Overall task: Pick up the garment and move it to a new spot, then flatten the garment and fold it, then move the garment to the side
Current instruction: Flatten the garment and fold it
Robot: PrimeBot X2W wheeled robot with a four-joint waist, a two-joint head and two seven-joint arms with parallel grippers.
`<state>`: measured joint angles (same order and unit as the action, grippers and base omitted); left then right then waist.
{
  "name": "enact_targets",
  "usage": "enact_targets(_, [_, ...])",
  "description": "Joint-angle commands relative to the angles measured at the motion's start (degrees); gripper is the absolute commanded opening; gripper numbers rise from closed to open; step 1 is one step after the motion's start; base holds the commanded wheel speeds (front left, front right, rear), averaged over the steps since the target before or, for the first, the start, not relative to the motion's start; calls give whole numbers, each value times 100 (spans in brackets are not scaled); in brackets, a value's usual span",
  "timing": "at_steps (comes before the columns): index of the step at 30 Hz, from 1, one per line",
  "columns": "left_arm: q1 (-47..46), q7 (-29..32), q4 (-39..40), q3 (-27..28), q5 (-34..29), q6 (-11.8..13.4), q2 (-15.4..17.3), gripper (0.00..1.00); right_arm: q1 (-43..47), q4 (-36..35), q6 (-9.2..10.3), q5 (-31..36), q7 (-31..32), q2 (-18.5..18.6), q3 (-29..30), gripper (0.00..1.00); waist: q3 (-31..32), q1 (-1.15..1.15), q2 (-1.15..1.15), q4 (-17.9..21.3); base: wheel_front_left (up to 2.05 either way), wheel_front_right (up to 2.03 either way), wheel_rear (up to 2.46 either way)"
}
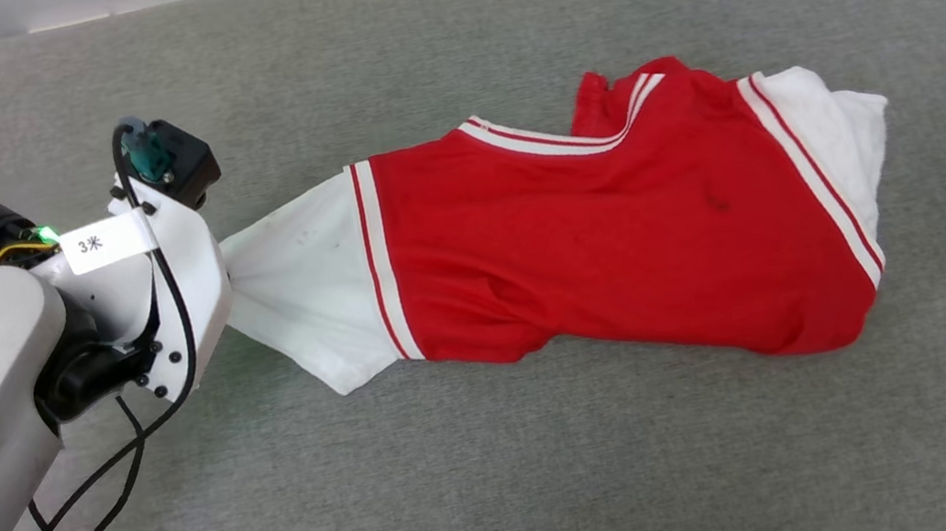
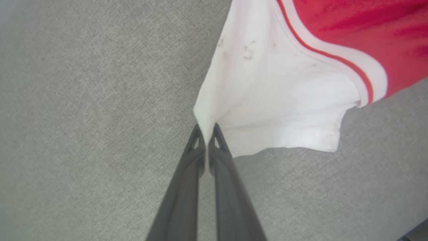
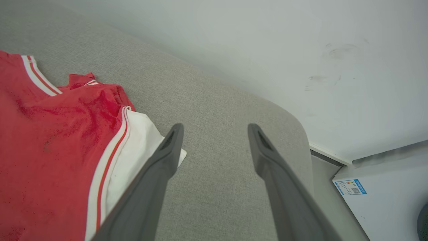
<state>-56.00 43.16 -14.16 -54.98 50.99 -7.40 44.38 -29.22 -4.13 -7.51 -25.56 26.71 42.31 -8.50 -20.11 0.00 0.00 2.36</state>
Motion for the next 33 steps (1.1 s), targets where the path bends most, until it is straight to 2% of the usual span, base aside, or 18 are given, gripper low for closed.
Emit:
enact_targets(1, [-33, -56, 77, 34, -14, 3, 18, 0, -238, 81, 4, -310, 388, 210, -198, 100, -21, 0, 0, -148, 0, 0, 0])
enact_targets(5, [-114, -147, 240, 94, -44, 33, 34, 0, -780, 389, 4, -1105, 1630, 709, -874, 100, -166, 0, 0, -326, 0, 0, 0])
enact_targets(10, [-302, -242, 399, 138, -127, 74, -69, 0, -1410, 1014, 4, -1711, 2685, 765, -1342, 100, -460, 0, 0, -542, 0, 0, 0])
enact_targets(14, [-443, -305, 492, 162, -204, 90, -148, 0, -1761, 1498, 3, -1743, 2938, 593, -1557, 100, -729, 0, 0, -672, 0, 0, 0])
enact_targets(18, [-537, -361, 529, 176, -257, 89, -196, 0, -1844, 1834, 3, -1706, 2916, 435, -1721, 100, -913, 0, 0, -728, 0, 0, 0])
enact_targets(26, [-587, -471, 487, 131, -339, 81, -260, 0, -1459, 2304, -11, -1999, 2911, 136, -2566, 100, -1040, 0, 0, -720, 0, 0, 0])
enact_targets(27, [-574, -486, 465, 122, -327, 77, -255, 0, -1489, 2327, -12, -2017, 2866, 128, -2607, 17, -1021, 0, 0, -701, 0, 0, 0])
enact_targets(28, [-554, -505, 436, 116, -311, 72, -257, 0, -1534, 2343, -12, -2012, 2789, 136, -2632, 0, -992, 0, 0, -684, 0, 0, 0])
enact_targets(33, [-469, -719, 312, 106, -306, 51, -304, 0, -1966, 2390, 3, -1941, 2325, 305, -2634, 0, -670, 0, 0, -600, 0, 0, 0])
